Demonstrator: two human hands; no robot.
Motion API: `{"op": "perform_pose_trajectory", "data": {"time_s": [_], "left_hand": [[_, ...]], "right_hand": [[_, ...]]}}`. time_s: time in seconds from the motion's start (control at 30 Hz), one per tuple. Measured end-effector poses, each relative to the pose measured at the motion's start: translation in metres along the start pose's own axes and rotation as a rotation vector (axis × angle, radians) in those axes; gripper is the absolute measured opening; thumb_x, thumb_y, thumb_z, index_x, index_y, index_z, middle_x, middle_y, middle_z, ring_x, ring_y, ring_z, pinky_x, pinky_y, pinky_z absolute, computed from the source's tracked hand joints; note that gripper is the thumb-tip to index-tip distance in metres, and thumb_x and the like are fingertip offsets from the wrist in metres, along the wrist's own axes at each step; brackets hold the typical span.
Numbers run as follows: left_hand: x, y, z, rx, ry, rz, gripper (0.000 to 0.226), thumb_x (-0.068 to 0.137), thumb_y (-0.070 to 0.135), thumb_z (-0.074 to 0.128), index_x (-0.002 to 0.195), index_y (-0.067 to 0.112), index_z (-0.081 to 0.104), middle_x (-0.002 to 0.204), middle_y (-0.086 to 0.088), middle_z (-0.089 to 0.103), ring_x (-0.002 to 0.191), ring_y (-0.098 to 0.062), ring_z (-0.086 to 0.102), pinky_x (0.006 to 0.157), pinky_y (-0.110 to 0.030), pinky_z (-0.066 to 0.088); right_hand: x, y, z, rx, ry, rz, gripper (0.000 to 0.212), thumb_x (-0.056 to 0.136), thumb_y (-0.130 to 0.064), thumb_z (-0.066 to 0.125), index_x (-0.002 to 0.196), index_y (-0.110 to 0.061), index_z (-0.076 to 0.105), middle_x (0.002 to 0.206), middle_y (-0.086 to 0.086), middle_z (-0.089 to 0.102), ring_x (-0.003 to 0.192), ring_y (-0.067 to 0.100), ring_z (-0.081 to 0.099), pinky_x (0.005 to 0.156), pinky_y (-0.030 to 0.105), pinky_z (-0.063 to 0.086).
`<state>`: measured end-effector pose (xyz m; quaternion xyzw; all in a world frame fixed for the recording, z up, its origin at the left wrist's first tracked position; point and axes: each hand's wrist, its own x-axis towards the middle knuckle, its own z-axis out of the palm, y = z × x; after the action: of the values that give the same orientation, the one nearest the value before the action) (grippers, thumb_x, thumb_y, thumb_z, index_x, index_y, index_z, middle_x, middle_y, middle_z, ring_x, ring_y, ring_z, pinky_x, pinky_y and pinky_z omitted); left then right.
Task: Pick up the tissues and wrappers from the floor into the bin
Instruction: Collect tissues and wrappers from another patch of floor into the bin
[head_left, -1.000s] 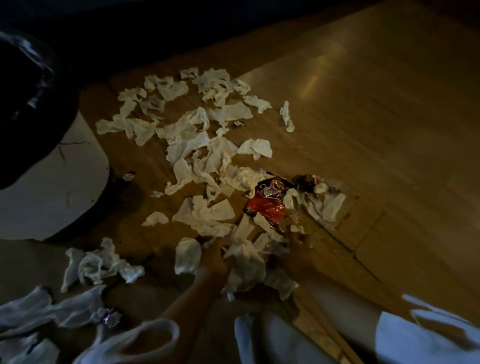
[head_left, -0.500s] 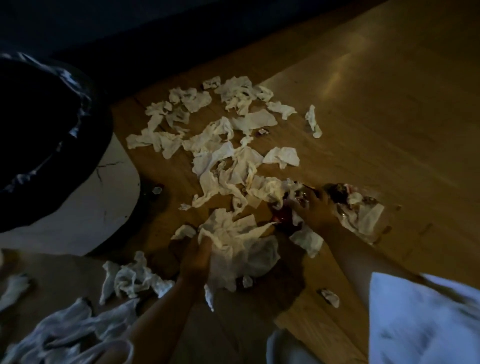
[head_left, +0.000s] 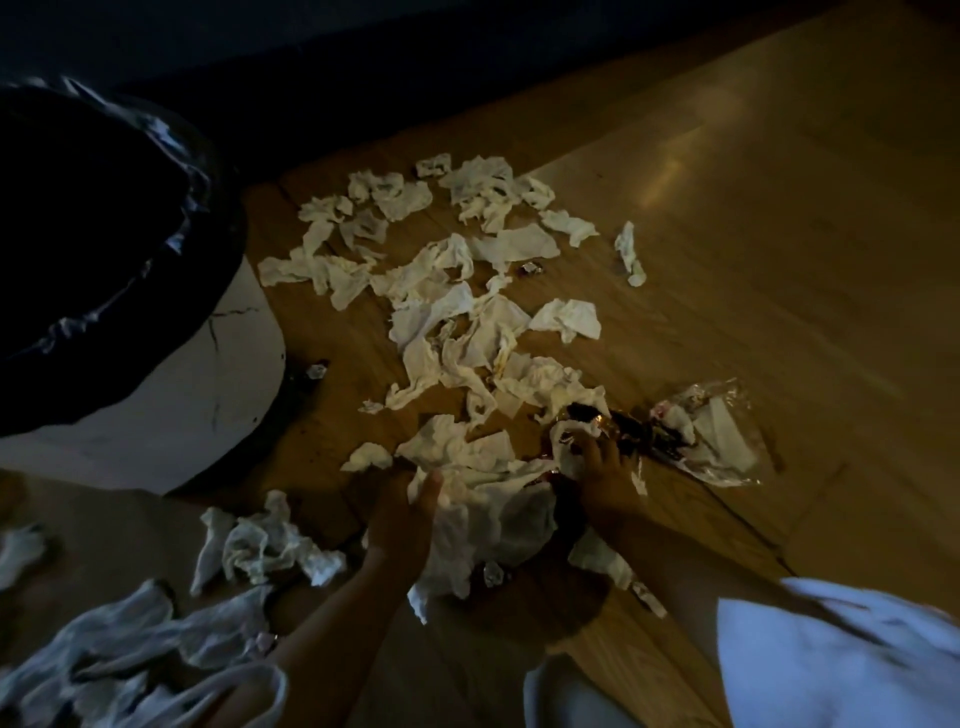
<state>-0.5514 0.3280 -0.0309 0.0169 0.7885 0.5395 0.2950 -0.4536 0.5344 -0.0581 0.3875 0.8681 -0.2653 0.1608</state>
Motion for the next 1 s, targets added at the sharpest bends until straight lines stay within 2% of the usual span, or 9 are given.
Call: {"op": "perform_pose_trajectory", "data": {"time_s": [0.13, 0.27, 0.4, 0.5, 0.6, 0.67, 0.73, 0.87, 1.0], "left_hand": [[-0.006, 0.003, 0.001, 0.024, 0.003, 0.019, 0.030, 0.094, 0.031, 0.048, 0.116, 0.013, 0.053, 0.097, -0.003, 0.061, 0.090, -0.019, 0.061, 0.075, -0.037, 0.053], [-0.009, -0.001, 0.000, 0.015, 0.011, -0.004, 0.030, 0.093, 0.034, 0.049, 0.114, 0.013, 0.054, 0.100, -0.011, 0.063, 0.092, -0.025, 0.062, 0.081, -0.044, 0.053], [-0.003, -0.004, -0.017, 0.009, 0.114, 0.025, 0.015, 0.095, 0.025, 0.047, 0.092, 0.014, 0.056, 0.087, -0.004, 0.057, 0.081, -0.017, 0.058, 0.072, -0.024, 0.048], [0.002, -0.006, -0.038, 0.020, 0.196, 0.072, 0.019, 0.096, 0.018, 0.046, 0.078, 0.015, 0.052, 0.071, -0.003, 0.052, 0.066, -0.017, 0.052, 0.055, -0.014, 0.045], [0.005, -0.008, -0.050, 0.039, 0.215, 0.066, 0.010, 0.096, 0.020, 0.044, 0.088, 0.023, 0.049, 0.076, 0.004, 0.049, 0.068, -0.009, 0.049, 0.062, -0.022, 0.041], [0.007, -0.011, -0.053, 0.005, 0.202, 0.015, 0.016, 0.097, 0.025, 0.042, 0.103, 0.014, 0.052, 0.084, -0.003, 0.054, 0.075, -0.014, 0.052, 0.064, -0.024, 0.040], [0.007, -0.014, -0.055, 0.016, 0.199, -0.012, 0.030, 0.096, 0.031, 0.044, 0.117, 0.010, 0.050, 0.099, -0.011, 0.057, 0.088, -0.024, 0.056, 0.072, -0.033, 0.046], [0.004, -0.017, -0.057, 0.011, 0.180, -0.040, 0.036, 0.094, 0.036, 0.046, 0.121, 0.012, 0.049, 0.107, -0.016, 0.058, 0.096, -0.032, 0.058, 0.080, -0.045, 0.049], [0.003, -0.013, -0.054, 0.060, 0.202, -0.010, 0.035, 0.094, 0.037, 0.045, 0.120, 0.014, 0.049, 0.108, -0.013, 0.058, 0.097, -0.030, 0.057, 0.073, -0.036, 0.045]], "right_hand": [[-0.005, 0.008, -0.008, -0.235, -0.017, -0.006, 0.069, 0.088, -0.050, 0.051, 0.146, -0.029, 0.020, 0.156, 0.006, 0.008, 0.141, 0.037, 0.011, 0.109, 0.048, 0.027], [-0.011, 0.015, 0.004, -0.262, 0.060, -0.089, 0.086, 0.077, -0.061, 0.058, 0.145, -0.025, 0.019, 0.158, 0.003, -0.002, 0.144, 0.033, -0.002, 0.113, 0.053, 0.017], [-0.001, 0.017, 0.003, -0.127, 0.016, -0.160, 0.113, 0.061, -0.070, 0.067, 0.147, -0.035, 0.003, 0.158, 0.001, -0.013, 0.144, 0.031, -0.016, 0.114, 0.059, 0.004], [0.007, 0.011, 0.003, 0.056, -0.027, -0.095, 0.116, 0.051, -0.086, 0.052, 0.145, -0.042, 0.002, 0.158, -0.004, -0.011, 0.144, 0.030, -0.015, 0.113, 0.063, 0.000], [0.008, 0.007, 0.006, -0.049, -0.090, -0.091, 0.099, 0.068, -0.076, 0.052, 0.144, -0.044, -0.002, 0.154, -0.009, -0.019, 0.142, 0.031, -0.019, 0.111, 0.065, -0.003], [0.001, 0.008, 0.013, -0.235, -0.112, -0.145, 0.089, 0.080, -0.064, 0.051, 0.144, -0.043, -0.007, 0.156, 0.000, -0.022, 0.142, 0.037, -0.019, 0.111, 0.066, -0.001], [-0.004, 0.009, 0.016, -0.284, -0.115, -0.139, 0.088, 0.081, -0.066, 0.047, 0.145, -0.042, -0.010, 0.156, 0.005, -0.021, 0.142, 0.039, -0.017, 0.111, 0.064, 0.001], [-0.001, 0.008, 0.015, -0.257, -0.074, -0.155, 0.088, 0.082, -0.065, 0.046, 0.145, -0.039, -0.009, 0.158, 0.005, -0.011, 0.143, 0.039, -0.006, 0.111, 0.064, 0.007], [0.006, 0.008, 0.010, -0.169, 0.000, -0.128, 0.101, 0.076, -0.064, 0.058, 0.148, -0.026, -0.001, 0.156, 0.003, 0.005, 0.141, 0.036, 0.008, 0.112, 0.055, 0.013]]}}
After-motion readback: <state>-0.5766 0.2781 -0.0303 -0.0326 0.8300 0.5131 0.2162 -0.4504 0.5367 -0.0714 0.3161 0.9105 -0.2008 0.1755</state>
